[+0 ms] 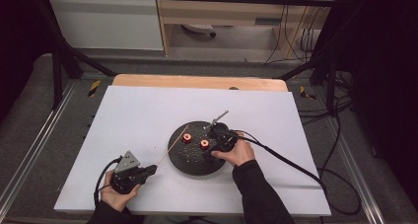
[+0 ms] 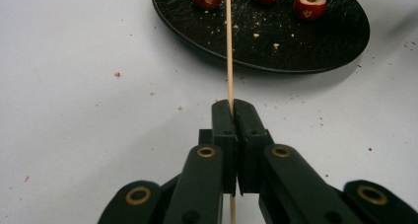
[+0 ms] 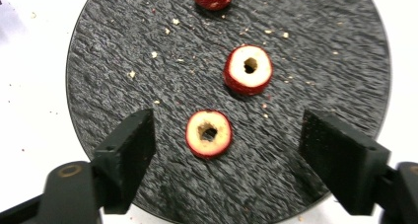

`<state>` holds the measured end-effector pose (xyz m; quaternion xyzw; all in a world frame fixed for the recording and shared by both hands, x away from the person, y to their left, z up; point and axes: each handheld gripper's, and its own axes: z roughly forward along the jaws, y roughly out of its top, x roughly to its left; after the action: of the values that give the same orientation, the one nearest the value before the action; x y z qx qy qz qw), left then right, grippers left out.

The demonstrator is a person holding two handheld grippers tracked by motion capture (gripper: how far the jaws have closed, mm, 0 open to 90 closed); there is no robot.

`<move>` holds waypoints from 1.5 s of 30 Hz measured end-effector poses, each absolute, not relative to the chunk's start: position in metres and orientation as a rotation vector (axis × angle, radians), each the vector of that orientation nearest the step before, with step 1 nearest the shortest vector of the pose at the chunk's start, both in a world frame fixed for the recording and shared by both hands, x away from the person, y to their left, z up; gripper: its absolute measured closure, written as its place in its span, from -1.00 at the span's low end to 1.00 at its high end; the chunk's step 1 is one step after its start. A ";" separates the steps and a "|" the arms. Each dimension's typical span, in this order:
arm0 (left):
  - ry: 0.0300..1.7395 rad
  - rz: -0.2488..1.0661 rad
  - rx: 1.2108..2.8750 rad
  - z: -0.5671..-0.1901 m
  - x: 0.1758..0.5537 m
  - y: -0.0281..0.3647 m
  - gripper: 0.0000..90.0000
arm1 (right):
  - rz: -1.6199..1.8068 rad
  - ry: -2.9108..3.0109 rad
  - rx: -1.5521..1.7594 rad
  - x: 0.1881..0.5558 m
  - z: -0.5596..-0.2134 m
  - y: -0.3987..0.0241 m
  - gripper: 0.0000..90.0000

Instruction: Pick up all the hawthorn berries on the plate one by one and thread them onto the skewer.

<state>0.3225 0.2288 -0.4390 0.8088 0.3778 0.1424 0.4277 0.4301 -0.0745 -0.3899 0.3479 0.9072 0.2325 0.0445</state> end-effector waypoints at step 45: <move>0.937 0.358 2.028 -0.439 0.322 0.227 0.96 | 0.620 2.881 1.235 0.443 -0.403 -0.065 0.38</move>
<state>0.3220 0.2268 -0.4394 0.8112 0.3747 0.1433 0.4254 0.4430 -0.0648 -0.4033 0.3863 0.9013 0.1939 -0.0270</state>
